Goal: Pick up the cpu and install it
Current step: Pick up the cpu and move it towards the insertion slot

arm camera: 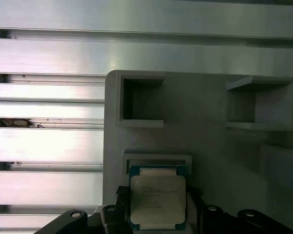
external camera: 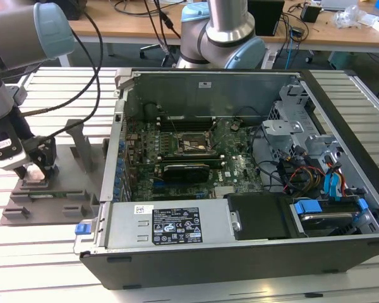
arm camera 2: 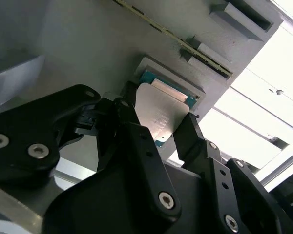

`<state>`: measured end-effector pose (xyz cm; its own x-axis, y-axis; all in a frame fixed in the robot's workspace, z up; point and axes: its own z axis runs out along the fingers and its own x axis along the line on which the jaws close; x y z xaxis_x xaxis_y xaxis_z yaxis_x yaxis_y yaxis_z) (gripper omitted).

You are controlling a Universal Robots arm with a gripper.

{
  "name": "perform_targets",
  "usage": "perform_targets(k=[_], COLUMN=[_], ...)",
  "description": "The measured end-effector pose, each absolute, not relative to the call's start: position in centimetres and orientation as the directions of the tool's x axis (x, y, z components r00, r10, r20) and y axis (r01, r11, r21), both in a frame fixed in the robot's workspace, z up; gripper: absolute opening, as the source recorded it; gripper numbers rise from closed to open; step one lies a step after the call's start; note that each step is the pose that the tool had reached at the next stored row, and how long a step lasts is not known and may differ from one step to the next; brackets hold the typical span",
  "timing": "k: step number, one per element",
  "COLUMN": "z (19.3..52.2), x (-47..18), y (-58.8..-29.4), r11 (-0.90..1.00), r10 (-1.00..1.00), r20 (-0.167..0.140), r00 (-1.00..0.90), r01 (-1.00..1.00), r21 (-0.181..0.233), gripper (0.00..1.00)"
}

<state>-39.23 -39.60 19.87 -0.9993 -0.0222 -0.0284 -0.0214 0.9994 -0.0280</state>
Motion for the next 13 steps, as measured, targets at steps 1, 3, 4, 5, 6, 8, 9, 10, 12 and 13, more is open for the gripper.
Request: perform_targets(k=[1,3,4,5,6,8,9,10,12,13], z=[20.1,20.2,20.5,20.6,20.8,21.1,21.3,21.4,21.7,21.8], x=[-39.2,-39.2,-39.2,-39.2,-39.2,-39.2,-39.2,-39.2,-39.2,-39.2], y=[-39.6,-39.6,-39.6,-39.6,-39.6,-39.6,-39.6,-39.6,-39.6,-39.6], r11=[0.999,0.999,0.999,0.999,0.999,0.999,0.999,0.999,0.999,0.999], r10=[-0.022,-0.022,-0.022,-0.022,-0.022,-0.022,-0.022,-0.022,-0.022,-0.022], r20=[-0.028,-0.028,-0.028,-0.028,-0.028,-0.028,-0.028,-0.028,-0.028,-0.028], r00=[-0.999,-0.999,-0.999,-0.999,-0.999,-0.999,-0.999,-0.999,-0.999,-0.999], r01=[-0.021,-0.021,-0.021,-0.021,-0.021,-0.021,-0.021,-0.021,-0.021,-0.021], r21=[-0.028,-0.028,-0.028,-0.028,-0.028,-0.028,-0.028,-0.028,-0.028,-0.028], gripper=[0.55,0.55,0.55,0.55,0.55,0.55,0.55,0.55,0.55,0.55])
